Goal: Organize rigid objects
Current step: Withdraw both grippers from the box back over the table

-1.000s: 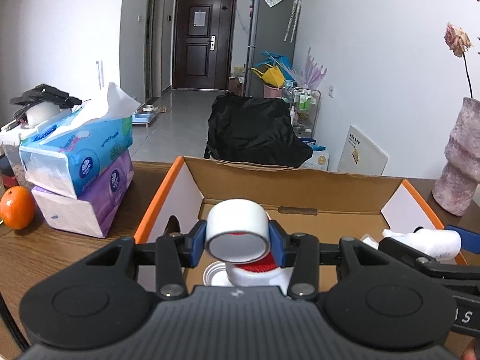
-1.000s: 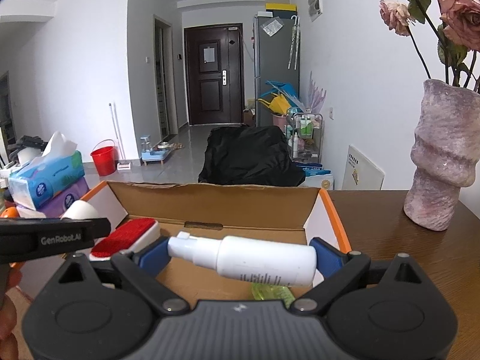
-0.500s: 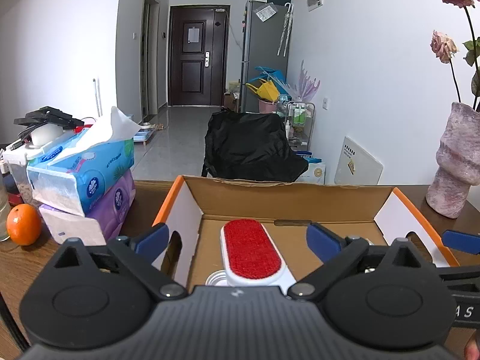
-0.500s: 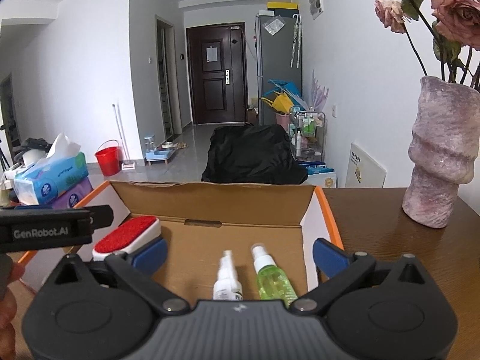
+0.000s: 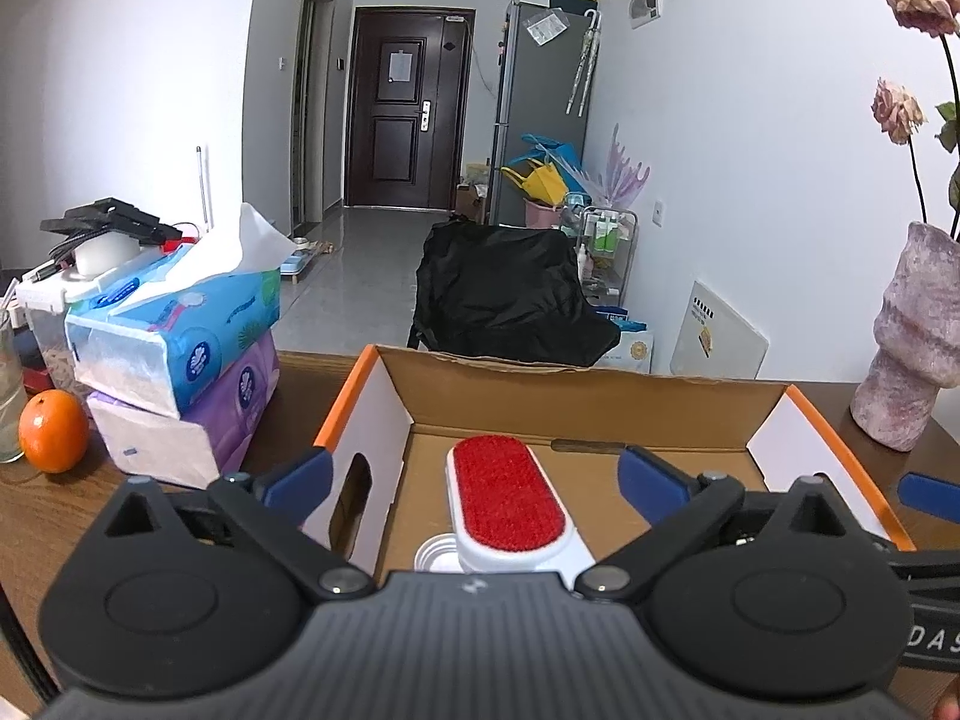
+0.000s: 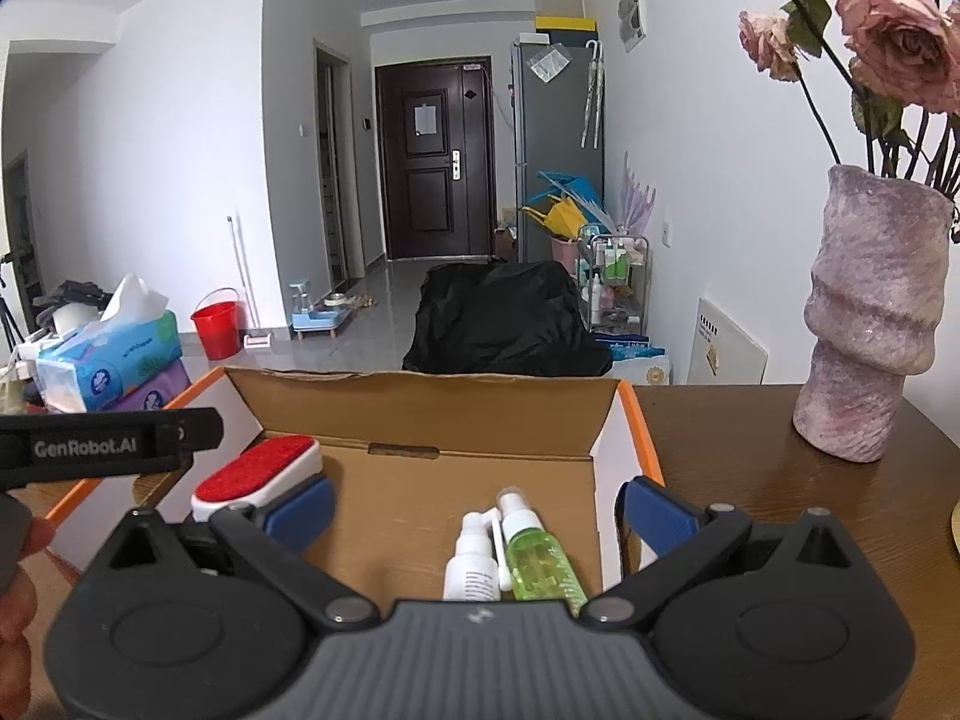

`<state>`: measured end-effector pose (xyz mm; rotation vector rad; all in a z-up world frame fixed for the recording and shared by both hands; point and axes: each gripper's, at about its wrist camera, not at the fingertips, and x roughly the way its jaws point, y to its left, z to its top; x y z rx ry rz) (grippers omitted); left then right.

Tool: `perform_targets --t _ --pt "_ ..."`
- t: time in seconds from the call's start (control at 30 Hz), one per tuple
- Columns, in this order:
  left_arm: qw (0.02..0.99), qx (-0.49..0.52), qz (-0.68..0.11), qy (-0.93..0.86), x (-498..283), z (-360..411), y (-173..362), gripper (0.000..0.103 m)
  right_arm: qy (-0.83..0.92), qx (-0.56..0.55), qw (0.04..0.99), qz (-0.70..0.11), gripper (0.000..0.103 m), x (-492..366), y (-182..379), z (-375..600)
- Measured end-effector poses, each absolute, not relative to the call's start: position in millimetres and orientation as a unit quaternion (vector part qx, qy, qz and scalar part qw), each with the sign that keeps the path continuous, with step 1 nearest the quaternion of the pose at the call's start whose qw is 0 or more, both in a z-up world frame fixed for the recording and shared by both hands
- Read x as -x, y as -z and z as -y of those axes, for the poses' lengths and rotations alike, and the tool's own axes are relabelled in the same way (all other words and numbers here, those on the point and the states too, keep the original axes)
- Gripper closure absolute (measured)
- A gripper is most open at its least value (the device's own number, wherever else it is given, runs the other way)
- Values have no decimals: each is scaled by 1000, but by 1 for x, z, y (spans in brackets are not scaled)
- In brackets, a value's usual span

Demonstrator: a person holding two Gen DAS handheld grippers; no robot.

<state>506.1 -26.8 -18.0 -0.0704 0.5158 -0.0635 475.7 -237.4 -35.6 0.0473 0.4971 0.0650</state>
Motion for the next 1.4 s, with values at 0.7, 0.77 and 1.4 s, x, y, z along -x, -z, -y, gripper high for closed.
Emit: perform_targets --t 0.7,0.77,1.4 --pt "970 28 -242 19 -450 12 16 0 -34 -13 971 -236 0 -415 32 242" --pt "970 29 -240 19 -442 11 15 0 -33 -14 971 -235 0 -408 33 244" --pt "969 40 -244 18 -351 -14 9 0 -33 3 969 -244 0 -328 37 248"
